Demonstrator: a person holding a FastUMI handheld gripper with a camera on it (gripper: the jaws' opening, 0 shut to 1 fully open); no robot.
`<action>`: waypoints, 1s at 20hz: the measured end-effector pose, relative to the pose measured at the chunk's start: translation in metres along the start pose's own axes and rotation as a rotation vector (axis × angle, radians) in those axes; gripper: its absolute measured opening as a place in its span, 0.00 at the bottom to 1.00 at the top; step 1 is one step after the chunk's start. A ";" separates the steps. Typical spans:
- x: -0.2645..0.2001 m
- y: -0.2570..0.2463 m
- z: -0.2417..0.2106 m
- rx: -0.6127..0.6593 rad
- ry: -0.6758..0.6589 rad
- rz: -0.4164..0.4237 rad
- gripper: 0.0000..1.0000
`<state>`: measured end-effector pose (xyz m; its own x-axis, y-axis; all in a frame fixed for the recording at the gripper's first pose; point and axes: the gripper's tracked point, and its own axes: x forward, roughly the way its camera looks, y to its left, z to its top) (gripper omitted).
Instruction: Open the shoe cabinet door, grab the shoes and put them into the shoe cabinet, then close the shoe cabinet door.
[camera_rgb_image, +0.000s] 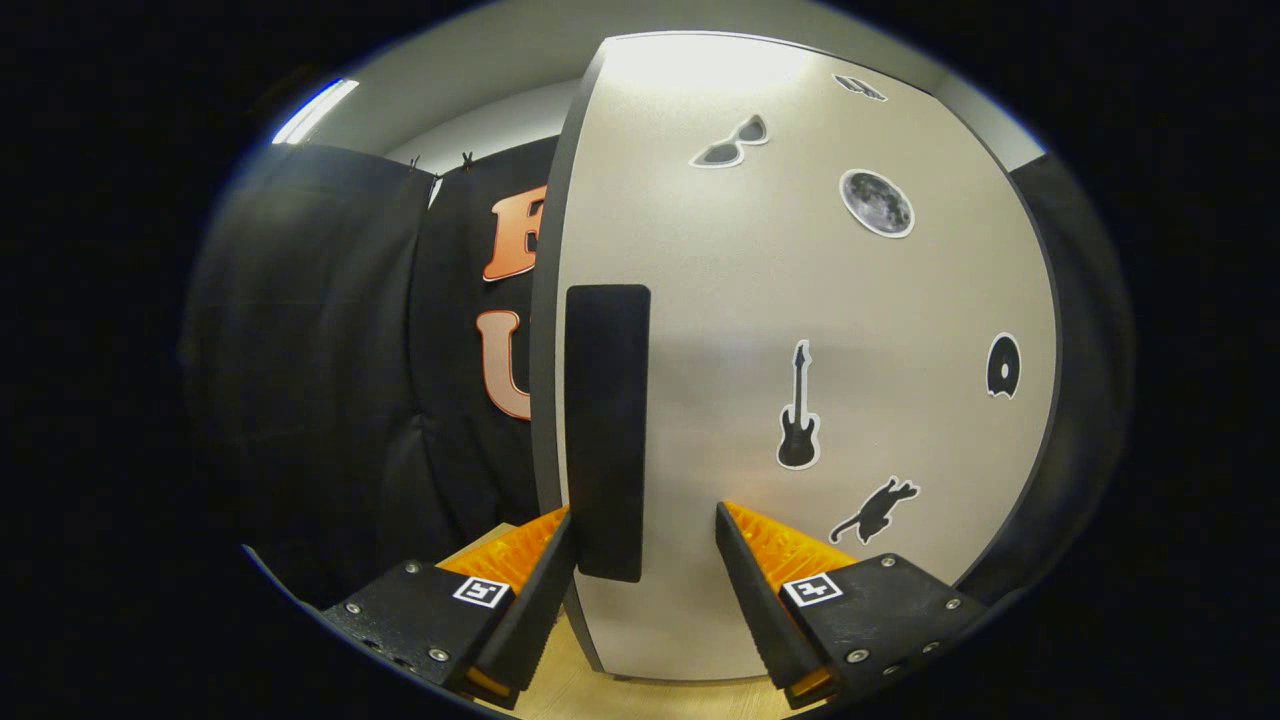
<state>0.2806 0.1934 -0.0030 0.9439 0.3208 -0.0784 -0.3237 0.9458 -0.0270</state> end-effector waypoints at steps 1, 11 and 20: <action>0.001 0.000 0.000 -0.004 -0.002 -0.007 0.85; -0.050 0.001 0.016 -0.014 -0.027 -0.042 0.88; -0.153 -0.029 0.028 0.019 -0.048 -0.146 0.89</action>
<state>0.1472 0.1179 0.0375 0.9831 0.1812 -0.0274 -0.1817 0.9832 -0.0158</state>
